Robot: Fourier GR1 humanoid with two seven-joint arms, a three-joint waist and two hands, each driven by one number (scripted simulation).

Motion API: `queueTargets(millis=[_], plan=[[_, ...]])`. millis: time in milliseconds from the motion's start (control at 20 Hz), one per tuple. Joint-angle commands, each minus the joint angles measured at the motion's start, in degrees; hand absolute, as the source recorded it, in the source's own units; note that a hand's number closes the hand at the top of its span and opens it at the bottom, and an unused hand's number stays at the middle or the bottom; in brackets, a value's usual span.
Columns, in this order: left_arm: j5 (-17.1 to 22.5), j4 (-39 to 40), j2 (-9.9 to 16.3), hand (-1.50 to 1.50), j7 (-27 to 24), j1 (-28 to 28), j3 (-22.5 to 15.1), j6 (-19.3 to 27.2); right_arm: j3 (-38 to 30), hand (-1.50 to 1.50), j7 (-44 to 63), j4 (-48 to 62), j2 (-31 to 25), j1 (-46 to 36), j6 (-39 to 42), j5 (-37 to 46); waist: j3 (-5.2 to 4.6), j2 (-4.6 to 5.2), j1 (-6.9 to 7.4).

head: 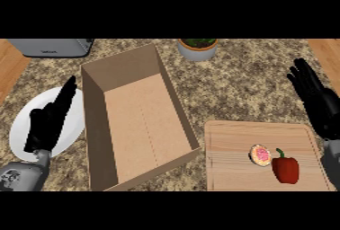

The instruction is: Pick the bell pepper from the cutting board and place it in the cardboard box

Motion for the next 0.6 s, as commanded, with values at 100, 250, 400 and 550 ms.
queueTargets(millis=[100,250,400,550], plan=[[-2.3,0.9,0.4,0.0,-2.2,1.8,2.5,1.1,-5.6,-1.5,-5.5,-2.7,1.7,-1.9,-1.9,-0.6,-1.26,0.89,-1.8],[-6.7,-0.2,-2.4,0.0,-4.8,6.1,0.3,6.5,-8.2,-1.5,-14.6,-3.1,4.5,-1.3,-6.8,2.5,-1.21,0.86,-1.46],[-1.7,-0.1,-1.4,0.0,-1.8,5.4,1.6,2.2,-9.1,1.5,-6.2,4.5,0.9,6.0,-23.3,16.1,-1.33,0.99,-2.7],[-2.7,0.1,-1.9,0.0,-4.3,7.5,1.4,2.6,-10.1,-1.5,-16.2,3.1,11.2,9.9,-27.5,13.0,-1.18,0.95,-2.12]])
